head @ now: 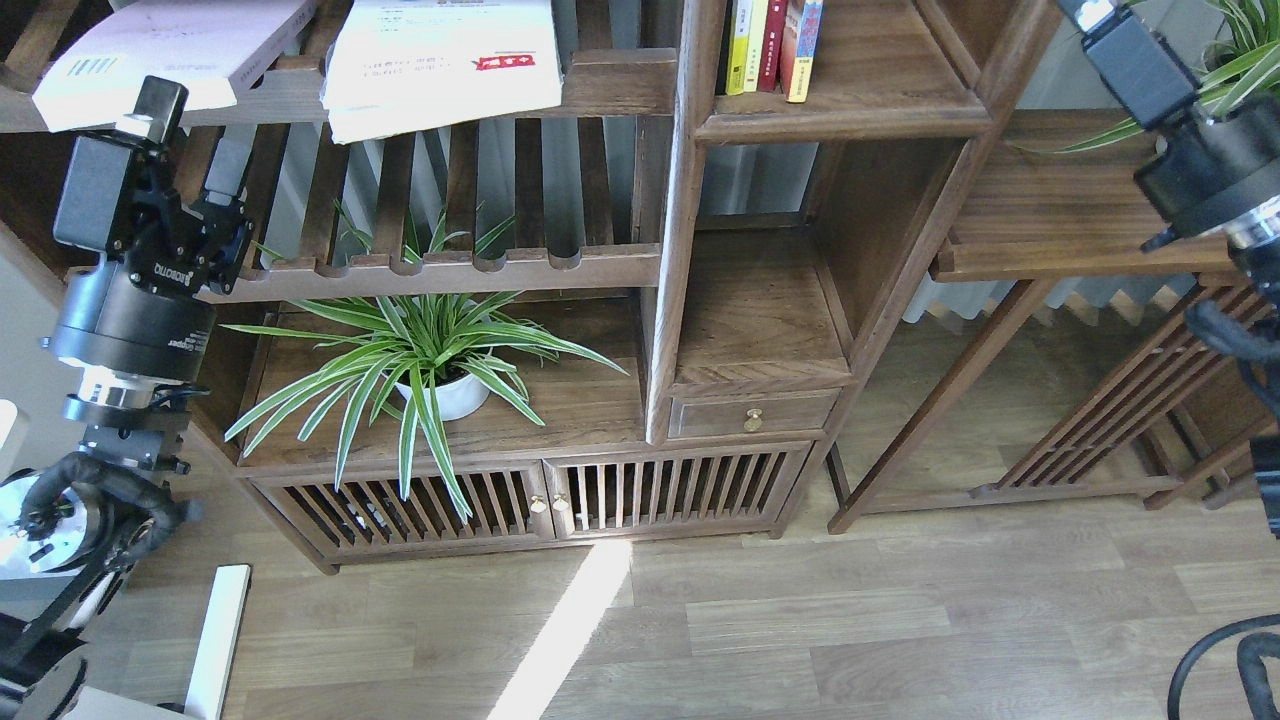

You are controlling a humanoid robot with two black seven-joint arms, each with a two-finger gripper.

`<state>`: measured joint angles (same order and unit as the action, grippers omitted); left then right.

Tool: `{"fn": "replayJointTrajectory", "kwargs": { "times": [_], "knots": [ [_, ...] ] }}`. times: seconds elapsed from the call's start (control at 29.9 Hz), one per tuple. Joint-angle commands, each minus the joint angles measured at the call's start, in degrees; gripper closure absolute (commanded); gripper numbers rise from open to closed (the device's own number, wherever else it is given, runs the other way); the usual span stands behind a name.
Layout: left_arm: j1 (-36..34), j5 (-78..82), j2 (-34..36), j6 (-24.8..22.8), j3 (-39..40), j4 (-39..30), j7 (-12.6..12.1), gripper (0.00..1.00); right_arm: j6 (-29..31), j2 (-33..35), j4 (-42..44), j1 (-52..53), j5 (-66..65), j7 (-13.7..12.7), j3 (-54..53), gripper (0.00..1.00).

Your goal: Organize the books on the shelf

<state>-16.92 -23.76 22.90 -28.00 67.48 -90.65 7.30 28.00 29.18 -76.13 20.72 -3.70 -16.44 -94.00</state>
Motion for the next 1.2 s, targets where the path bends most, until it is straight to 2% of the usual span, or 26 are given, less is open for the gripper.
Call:
{"fn": "replayJointTrajectory", "kwargs": {
  "times": [0.0,0.27,0.64,1.04,1.17],
  "knots": [
    [0.0,-2.2,0.0,0.0,0.4,-1.0,0.0,0.03,0.0,-0.6,0.0,-1.5,0.0,0.0,-0.2,0.25],
    [0.5,-6.4,1.2,0.0,0.6,-5.1,0.0,0.03,0.0,-0.9,0.0,-1.0,-0.1,0.0,-0.4,0.26],
    [0.0,-6.6,1.8,17.4,1.3,-7.0,-0.4,0.03,0.0,-1.0,0.0,-1.0,-0.1,0.0,-0.5,0.26],
    [-1.4,-13.9,1.4,26.5,5.4,-7.2,-0.4,0.03,0.0,-1.8,0.1,-0.9,-0.1,0.0,0.2,0.26],
    [-1.5,-13.9,1.4,30.9,7.0,-7.2,-0.3,0.03,0.0,-1.8,0.1,-0.9,-0.2,0.0,0.2,0.26]
  ]
}}
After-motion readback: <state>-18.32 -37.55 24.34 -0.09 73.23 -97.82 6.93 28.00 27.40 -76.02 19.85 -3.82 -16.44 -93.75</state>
